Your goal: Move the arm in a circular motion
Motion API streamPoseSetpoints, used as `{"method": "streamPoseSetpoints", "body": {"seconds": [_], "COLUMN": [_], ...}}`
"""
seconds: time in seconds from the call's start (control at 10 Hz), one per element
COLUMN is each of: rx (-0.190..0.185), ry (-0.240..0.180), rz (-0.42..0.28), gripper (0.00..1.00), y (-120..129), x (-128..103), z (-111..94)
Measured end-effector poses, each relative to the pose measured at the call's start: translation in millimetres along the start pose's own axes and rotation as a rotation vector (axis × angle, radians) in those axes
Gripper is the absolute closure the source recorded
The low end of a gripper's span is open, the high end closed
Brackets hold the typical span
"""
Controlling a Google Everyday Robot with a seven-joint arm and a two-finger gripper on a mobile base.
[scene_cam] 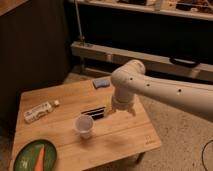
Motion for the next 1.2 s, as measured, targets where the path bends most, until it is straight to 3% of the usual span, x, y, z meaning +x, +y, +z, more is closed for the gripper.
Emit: {"method": "streamPoseSetpoints", "body": {"seconds": [0.2,0.4,0.6,0.9,1.2], "rx": [0.039,0.073,0.084,0.094,0.090], "ry": [-0.012,-0.039,-0.058,-0.071,-0.068], "rz": [-0.087,-0.172,-0.192,-0.196,-0.176], "gripper": [0.20,0.20,0.20,0.20,0.20], "y": [59,126,159,166,142], "x": [14,14,6,-12,-30], "z": [-30,-79,-110,-127,-115]}}
